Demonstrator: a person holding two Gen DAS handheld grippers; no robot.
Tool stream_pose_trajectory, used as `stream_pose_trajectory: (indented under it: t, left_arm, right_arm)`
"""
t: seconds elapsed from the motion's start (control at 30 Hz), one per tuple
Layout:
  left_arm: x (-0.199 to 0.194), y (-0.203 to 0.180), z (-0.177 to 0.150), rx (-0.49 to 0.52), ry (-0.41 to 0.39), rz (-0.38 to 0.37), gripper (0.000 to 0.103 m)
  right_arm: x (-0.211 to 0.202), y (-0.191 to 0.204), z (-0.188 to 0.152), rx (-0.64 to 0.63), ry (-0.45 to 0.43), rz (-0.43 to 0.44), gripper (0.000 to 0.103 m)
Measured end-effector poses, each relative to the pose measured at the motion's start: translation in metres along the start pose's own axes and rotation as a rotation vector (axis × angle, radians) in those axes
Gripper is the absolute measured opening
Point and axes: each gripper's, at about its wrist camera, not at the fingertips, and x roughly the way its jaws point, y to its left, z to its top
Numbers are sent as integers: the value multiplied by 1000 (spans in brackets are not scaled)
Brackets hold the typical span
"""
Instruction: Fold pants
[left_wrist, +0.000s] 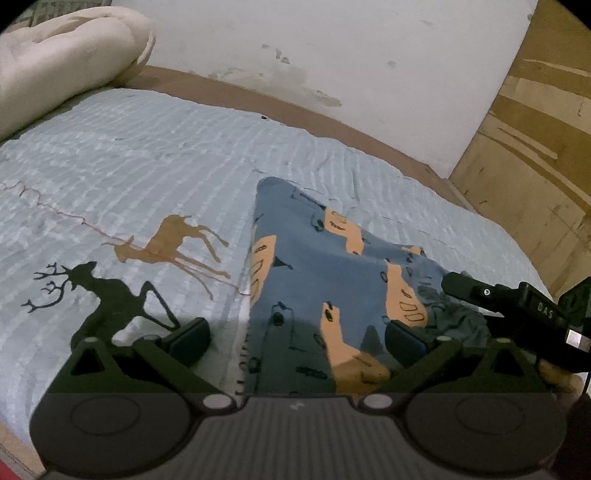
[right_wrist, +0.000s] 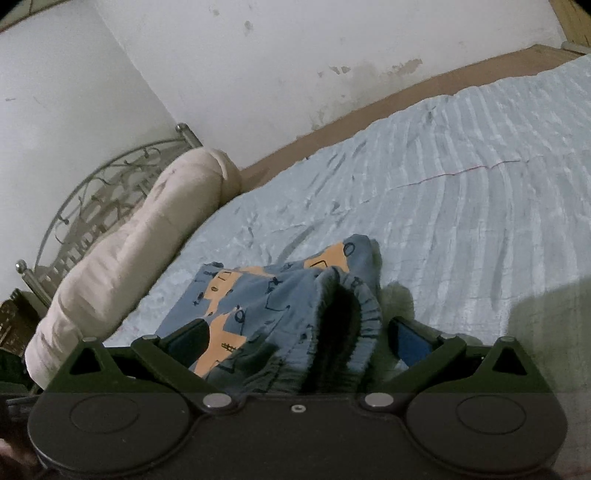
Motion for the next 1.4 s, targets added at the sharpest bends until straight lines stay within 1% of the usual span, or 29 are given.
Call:
stream_pose_trajectory:
  t: [0.13, 0.33, 0.57, 0.67, 0.83, 1.0, 1.03, 1.1, 1.13, 1.2, 1.3, 1.4]
  left_arm:
    - [2, -6, 2, 13, 6, -7, 102]
    - [9, -11, 4, 45, 39, 40, 102]
    - [8, -10, 8, 45, 54, 37, 102]
    - [7, -9, 9, 44, 52, 32, 102]
    - [3, -8, 11, 40, 34, 32, 102]
    - [2, -5, 14, 23, 33, 36, 96]
    - [2, -4, 14, 22, 33, 38, 94]
    - [2, -3, 14, 18, 35, 43, 92]
    - [1, -2, 14, 17, 36, 45, 89]
    - [1, -1, 14, 12, 40, 51, 85]
    - [1, 0, 15, 5, 44, 58, 79]
    - [0, -2, 15, 9, 55, 48, 71]
  right_arm:
    - [-3, -9, -3, 17, -26, 31, 102]
    - [-6, -13, -6, 18, -33, 36, 102]
    - [-6, -11, -7, 20, -38, 38, 102]
    - [-9, -12, -9, 23, -57, 52, 101]
    - [-16, -16, -12, 50, -94, 56, 87]
    - [-17, -19, -12, 70, -99, 49, 73]
    - [-17, -20, -12, 76, -101, 48, 71]
    - [-17, -22, -12, 90, -105, 43, 63]
    - [-17, -23, -12, 96, -107, 40, 61]
    - [-18, -26, -12, 110, -110, 37, 53]
    - [-18, -30, -13, 123, -111, 31, 48]
    - [-18, -32, -13, 126, -110, 30, 45]
